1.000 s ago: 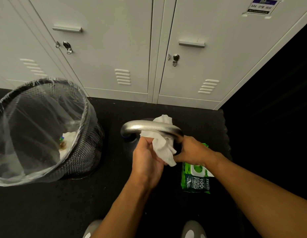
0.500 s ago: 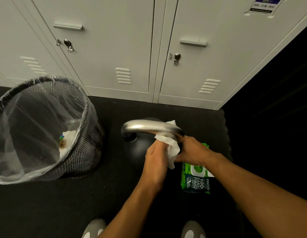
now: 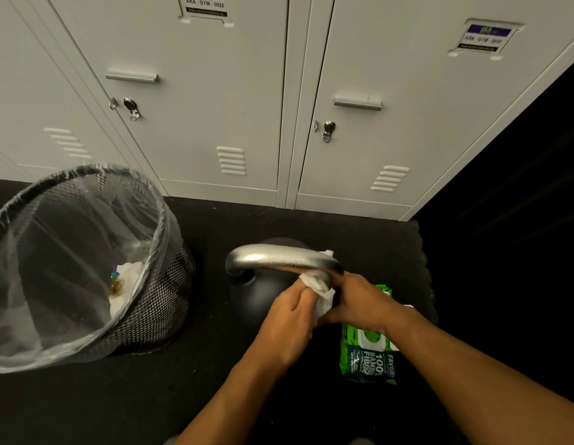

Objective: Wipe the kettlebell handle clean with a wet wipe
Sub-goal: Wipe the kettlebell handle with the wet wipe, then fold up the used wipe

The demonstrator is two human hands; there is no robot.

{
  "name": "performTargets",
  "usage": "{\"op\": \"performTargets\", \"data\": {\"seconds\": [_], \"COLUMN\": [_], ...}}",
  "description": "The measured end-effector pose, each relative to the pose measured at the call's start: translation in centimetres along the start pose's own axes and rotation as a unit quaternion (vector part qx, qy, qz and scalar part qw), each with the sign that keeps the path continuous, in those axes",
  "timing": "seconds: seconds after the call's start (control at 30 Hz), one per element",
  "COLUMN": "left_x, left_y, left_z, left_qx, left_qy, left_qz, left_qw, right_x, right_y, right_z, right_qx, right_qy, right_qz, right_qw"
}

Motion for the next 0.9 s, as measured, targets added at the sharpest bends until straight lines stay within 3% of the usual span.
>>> {"op": "performTargets", "data": {"seconds": [0.13, 0.3, 0.5, 0.67, 0.9], "left_x": [1.6, 1.2, -0.3, -2.0, -6.2], "left_y": [0.9, 1.1, -0.4, -2.4, -9.1], "left_z": [0.5, 0.4, 2.0, 2.9, 2.4], "left_qx": [0.082, 0.088, 0.218, 0.198, 0.207], "left_qy": [-0.027, -0.003, -0.103, -0.059, 0.006], "left_qz": [0.034, 0.033, 0.013, 0.075, 0.041], "left_qw": [0.996, 0.996, 0.97, 0.976, 0.977], "right_x": [0.2, 0.3, -0.6, -3.5, -10.0], "right_y": [-0.3, -0.8, -0.3, 3.1, 9.2], "right_z": [-0.2, -0.3, 0.1, 3.2, 9.3], "right_qx": [0.006, 0.007, -0.038, -0.098, -0.175], "right_qy": [0.003, 0.01, 0.037, 0.022, -0.027], "right_qz": [0.0, -0.019, -0.059, -0.056, -0.066], "right_qw": [1.0, 1.0, 0.997, 0.993, 0.982]}}
Point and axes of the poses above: each hand's wrist, its own x-axis towards the middle knuckle, its own z-axis out of the back of the hand, y = z × x, the point moved 7 cm from there along x, towards the middle knuckle, and after that the axes turned 1 degree about -z, right-handed, at the moved point
